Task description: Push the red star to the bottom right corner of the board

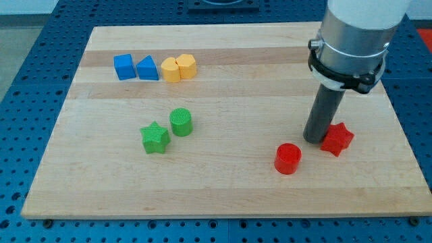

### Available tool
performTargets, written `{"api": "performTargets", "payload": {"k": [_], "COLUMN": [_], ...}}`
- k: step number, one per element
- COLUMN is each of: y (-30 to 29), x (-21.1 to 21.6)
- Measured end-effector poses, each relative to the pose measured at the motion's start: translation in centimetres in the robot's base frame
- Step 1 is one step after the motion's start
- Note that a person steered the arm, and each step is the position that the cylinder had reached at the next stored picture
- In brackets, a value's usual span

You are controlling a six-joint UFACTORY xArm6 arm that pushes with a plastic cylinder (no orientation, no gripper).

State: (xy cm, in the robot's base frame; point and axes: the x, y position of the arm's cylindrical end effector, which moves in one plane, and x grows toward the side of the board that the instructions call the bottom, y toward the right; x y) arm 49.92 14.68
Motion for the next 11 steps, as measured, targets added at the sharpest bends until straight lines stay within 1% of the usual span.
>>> {"api": "performTargets", "payload": {"k": [1, 2, 3, 4, 5, 6, 9, 10, 11], "y": [3.5, 4.3, 4.3, 4.1, 4.6, 7.7, 7.9, 7.9, 7.7], "x": [3.3, 4.6, 4.4, -1.6, -3.7, -2.5, 3.8, 4.9, 3.0]}}
